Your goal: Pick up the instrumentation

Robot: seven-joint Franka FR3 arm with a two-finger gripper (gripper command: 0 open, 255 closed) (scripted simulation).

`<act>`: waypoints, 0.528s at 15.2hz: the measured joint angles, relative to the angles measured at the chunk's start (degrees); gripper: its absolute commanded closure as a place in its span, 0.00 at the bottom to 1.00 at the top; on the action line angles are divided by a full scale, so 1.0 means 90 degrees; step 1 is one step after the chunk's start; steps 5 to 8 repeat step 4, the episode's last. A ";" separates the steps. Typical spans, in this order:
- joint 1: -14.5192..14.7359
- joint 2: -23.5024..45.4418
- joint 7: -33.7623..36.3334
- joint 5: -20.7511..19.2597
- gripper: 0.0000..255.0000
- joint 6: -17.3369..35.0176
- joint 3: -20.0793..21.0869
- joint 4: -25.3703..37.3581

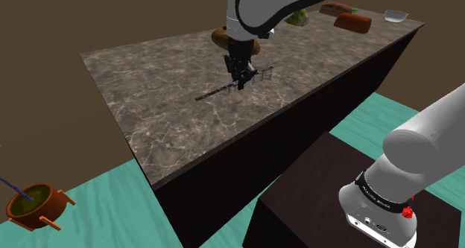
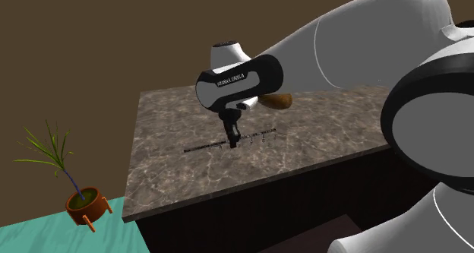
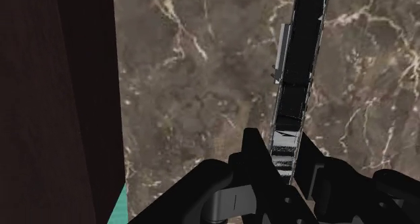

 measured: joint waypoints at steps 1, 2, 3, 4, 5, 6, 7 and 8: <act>-0.0004 -0.0031 -0.0027 0.0021 1.00 -0.0095 -0.0014 0.0070; -0.0006 -0.0067 -0.0053 0.0043 1.00 -0.0186 -0.0027 0.0133; -0.0002 -0.0100 -0.0064 0.0065 1.00 -0.0263 -0.0033 0.0182; -0.0002 -0.0108 -0.0067 0.0069 1.00 -0.0307 -0.0034 0.0220; -0.0002 -0.0108 -0.0067 0.0069 1.00 -0.0307 -0.0034 0.0220; -0.0002 -0.0108 -0.0067 0.0069 1.00 -0.0307 -0.0034 0.0220; -0.0002 -0.0108 -0.0067 0.0069 1.00 -0.0307 -0.0034 0.0220; -0.0002 -0.0108 -0.0067 0.0069 1.00 -0.0307 -0.0034 0.0220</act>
